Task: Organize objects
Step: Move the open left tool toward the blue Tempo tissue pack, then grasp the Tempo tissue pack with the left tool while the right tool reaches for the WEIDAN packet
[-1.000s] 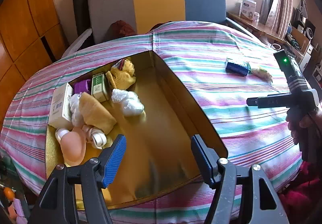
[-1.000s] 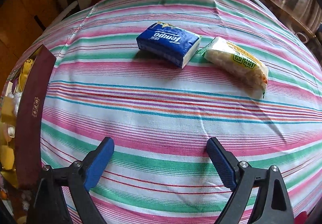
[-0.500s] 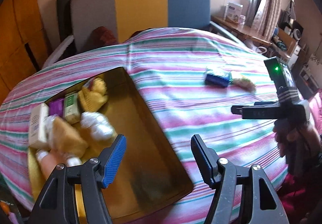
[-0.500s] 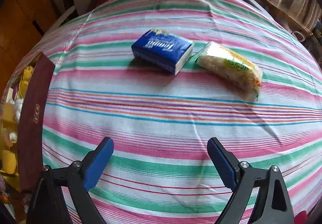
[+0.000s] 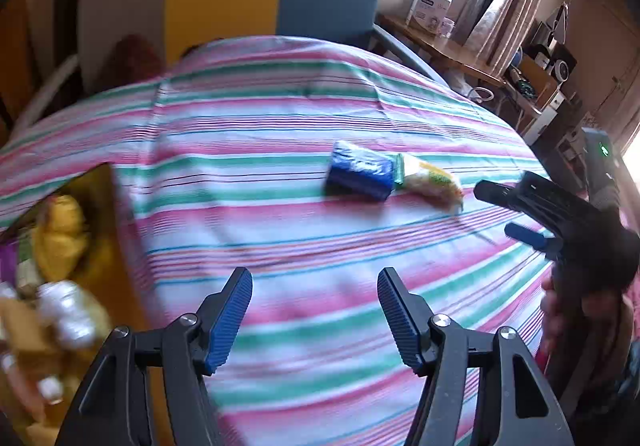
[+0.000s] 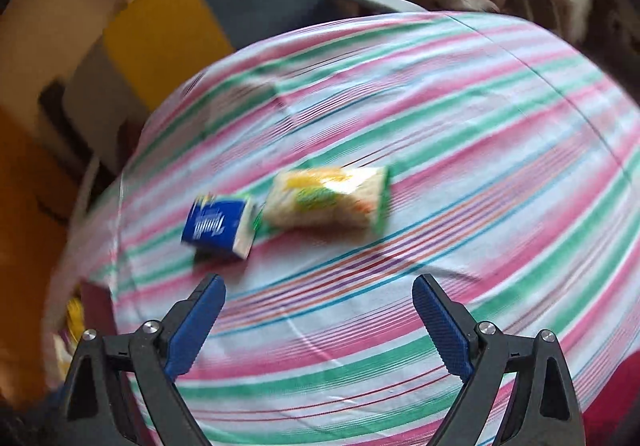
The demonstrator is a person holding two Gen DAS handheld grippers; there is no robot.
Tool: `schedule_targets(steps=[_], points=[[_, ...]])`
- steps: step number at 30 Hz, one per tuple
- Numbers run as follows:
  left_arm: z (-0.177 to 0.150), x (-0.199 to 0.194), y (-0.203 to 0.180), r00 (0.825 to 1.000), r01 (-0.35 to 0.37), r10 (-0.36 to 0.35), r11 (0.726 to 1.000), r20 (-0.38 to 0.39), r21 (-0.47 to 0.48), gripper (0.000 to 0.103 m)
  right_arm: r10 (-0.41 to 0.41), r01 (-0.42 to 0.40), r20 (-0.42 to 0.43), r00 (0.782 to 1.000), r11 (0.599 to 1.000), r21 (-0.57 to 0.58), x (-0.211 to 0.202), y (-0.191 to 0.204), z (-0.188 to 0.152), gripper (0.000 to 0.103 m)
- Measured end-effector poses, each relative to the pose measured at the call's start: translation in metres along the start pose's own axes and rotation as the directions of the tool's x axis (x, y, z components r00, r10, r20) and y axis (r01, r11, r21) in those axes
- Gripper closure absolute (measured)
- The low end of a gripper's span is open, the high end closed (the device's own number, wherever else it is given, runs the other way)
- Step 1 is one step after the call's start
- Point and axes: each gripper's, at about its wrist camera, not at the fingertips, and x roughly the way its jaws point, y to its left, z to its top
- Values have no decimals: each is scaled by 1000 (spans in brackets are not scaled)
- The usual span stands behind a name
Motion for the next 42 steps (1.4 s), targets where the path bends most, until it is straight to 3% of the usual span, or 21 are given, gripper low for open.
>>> schedule_targets(steps=[5,8,17,23,24,26,29,34,42], points=[[23,41,-19,999,3,-3,1000,-41,10,35,29,-31,20,999,997,66,-7,-12,7,7],[37,69,-34,998,6,-3,999,-64,50,20,48,-49,20,999,996,81,-9,-15,8,7],[70,114,-71,997,-67,72,962,-8,265,17,76,-78,18,997,989,125,-12,-30,16,6],[82,148,-73,992,-93,113,953,-53,290,19,75,-75,4,997,990,121,-8,-31,17,6],[81,152,-65,991,-83,107,963,-82,256,28,74,-73,1,997,990,119,-8,-31,17,6],[75,143,-54,996,-30,47,979,-80,202,29,72,-71,-4,997,990,120,-6,-32,16,6],[59,126,-42,996,-16,30,987,-85,157,29,62,-61,-2,998,992,111,-5,-33,16,6],[17,96,-32,995,-20,29,995,-95,96,28,64,-62,-17,998,993,96,-4,-32,15,6],[-54,52,-32,998,-51,54,995,-31,87,29,38,-36,-67,997,999,25,7,-24,8,6]])
